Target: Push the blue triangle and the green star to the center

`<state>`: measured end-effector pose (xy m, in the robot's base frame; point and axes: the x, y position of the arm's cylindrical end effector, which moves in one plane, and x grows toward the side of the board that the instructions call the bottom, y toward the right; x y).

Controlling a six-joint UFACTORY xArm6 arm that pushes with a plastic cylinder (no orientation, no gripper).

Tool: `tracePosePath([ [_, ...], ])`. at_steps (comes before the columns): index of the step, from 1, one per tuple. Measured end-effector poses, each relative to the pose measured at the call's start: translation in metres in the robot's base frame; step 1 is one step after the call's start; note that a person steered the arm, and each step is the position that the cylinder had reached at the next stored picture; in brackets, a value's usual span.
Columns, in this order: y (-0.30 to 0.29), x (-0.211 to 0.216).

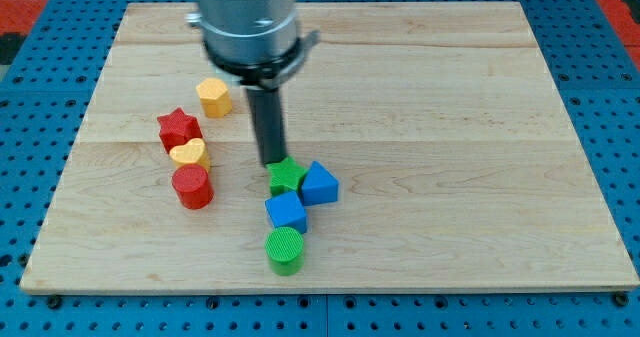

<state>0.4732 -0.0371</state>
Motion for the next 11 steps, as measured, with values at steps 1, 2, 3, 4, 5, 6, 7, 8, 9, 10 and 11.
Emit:
tracePosePath([
  [1, 0.014, -0.001],
  [2, 0.014, -0.008],
  [3, 0.014, -0.017],
  [4, 0.047, -0.044],
  [5, 0.100, -0.014],
  [6, 0.117, 0.015],
  [7, 0.088, 0.050],
  [8, 0.099, 0.063],
  [9, 0.068, 0.080],
  [10, 0.063, 0.051],
  [11, 0.058, 0.051],
])
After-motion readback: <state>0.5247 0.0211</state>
